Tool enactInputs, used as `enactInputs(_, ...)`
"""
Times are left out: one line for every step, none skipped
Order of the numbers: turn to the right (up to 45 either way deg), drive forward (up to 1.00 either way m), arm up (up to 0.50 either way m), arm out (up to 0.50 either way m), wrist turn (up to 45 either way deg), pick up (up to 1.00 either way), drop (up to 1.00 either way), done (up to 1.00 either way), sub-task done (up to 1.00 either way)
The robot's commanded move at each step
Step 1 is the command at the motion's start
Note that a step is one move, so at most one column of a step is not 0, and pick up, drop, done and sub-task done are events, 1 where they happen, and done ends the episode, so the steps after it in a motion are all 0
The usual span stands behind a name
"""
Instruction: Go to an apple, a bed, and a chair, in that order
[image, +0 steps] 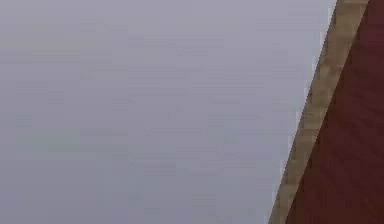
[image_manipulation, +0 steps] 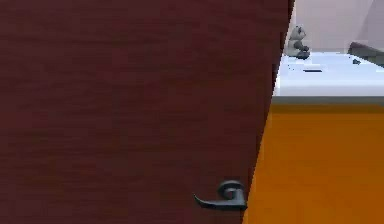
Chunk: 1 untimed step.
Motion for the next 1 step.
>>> enactInputs(-45.0,0.00,0.00,0.00,0.0,0.00,0.00,0.00,0.00)
